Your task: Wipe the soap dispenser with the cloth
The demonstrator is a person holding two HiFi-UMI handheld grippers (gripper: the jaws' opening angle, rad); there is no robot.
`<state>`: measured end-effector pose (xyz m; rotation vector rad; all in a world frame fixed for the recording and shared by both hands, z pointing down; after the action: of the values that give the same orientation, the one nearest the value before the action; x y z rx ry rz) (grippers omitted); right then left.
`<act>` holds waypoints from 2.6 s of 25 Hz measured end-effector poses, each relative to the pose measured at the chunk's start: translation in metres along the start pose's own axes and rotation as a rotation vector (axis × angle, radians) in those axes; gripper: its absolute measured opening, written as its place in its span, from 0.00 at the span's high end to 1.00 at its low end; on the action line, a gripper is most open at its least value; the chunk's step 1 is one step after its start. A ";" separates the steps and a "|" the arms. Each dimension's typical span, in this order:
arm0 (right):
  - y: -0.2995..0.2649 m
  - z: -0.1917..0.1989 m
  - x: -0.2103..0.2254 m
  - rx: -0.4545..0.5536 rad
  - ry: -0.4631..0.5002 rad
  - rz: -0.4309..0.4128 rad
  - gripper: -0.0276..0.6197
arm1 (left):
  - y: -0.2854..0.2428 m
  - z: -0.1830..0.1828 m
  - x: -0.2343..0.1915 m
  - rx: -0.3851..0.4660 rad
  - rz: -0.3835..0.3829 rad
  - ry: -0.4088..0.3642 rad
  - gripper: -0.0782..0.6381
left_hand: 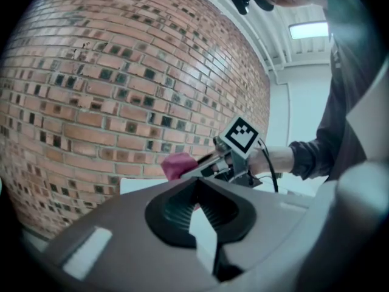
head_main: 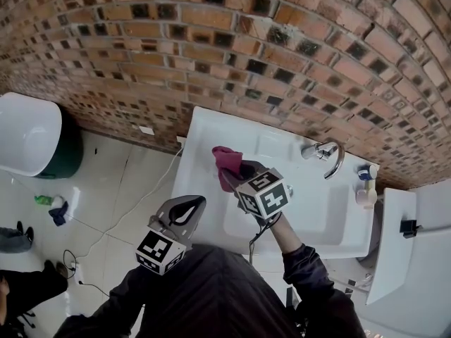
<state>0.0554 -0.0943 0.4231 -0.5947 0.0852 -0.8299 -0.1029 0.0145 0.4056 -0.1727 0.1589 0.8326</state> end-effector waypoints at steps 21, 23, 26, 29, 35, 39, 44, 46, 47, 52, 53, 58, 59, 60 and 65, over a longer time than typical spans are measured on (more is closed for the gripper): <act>0.030 0.063 -0.014 0.162 0.074 0.029 0.85 | 0.009 0.005 -0.004 -0.035 -0.014 -0.003 0.89; 0.023 0.076 -0.022 0.153 0.102 0.014 0.85 | 0.011 0.006 -0.005 -0.046 -0.016 -0.003 0.89; 0.009 0.089 -0.028 0.135 0.183 0.032 0.85 | 0.014 0.006 -0.005 -0.063 -0.018 -0.006 0.89; -0.007 0.098 -0.027 0.092 0.281 0.068 0.85 | 0.018 0.007 -0.006 -0.072 -0.023 -0.015 0.89; -0.040 0.117 -0.017 -0.031 0.326 0.085 0.85 | 0.031 0.008 -0.008 -0.076 -0.055 -0.018 0.89; -0.061 0.132 -0.014 -0.128 0.286 0.067 0.85 | 0.041 0.010 -0.009 -0.081 -0.085 -0.005 0.89; -0.081 0.155 -0.014 -0.244 0.208 0.023 0.85 | 0.050 0.014 -0.012 -0.079 -0.111 0.012 0.89; -0.079 0.155 -0.016 -0.223 0.186 0.017 0.85 | 0.049 0.015 -0.014 -0.077 -0.111 0.014 0.89; -0.075 0.152 -0.017 -0.194 0.177 0.015 0.85 | 0.048 0.016 -0.014 -0.077 -0.109 0.014 0.89; -0.030 0.133 -0.015 -0.062 0.048 0.017 0.85 | 0.038 0.022 -0.018 -0.082 -0.101 0.032 0.89; -0.018 0.131 -0.011 -0.043 0.011 0.027 0.85 | 0.034 0.023 -0.019 -0.082 -0.091 0.035 0.89; 0.019 0.114 0.017 0.039 -0.137 0.077 0.85 | 0.016 0.023 -0.023 -0.075 -0.046 0.039 0.89; 0.021 0.110 0.023 0.051 -0.163 0.083 0.85 | 0.013 0.023 -0.023 -0.074 -0.041 0.040 0.89; 0.022 0.107 0.029 0.065 -0.186 0.085 0.85 | 0.011 0.023 -0.023 -0.074 -0.035 0.040 0.89; 0.007 0.105 0.048 0.073 -0.262 0.065 0.85 | 0.007 0.022 -0.024 -0.080 -0.036 0.039 0.89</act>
<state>0.1237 -0.0767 0.5143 -0.6234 -0.1630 -0.6830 -0.1227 0.0064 0.4315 -0.2668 0.1586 0.8010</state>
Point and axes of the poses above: the fingertips, and each gripper's own axes: y backward along the fingers, x to its right, z out of its underside, the point moved 8 cm from there along y, backward along the fingers, and after that the axes turned 10 degrees about x, right-handed, at the moved point
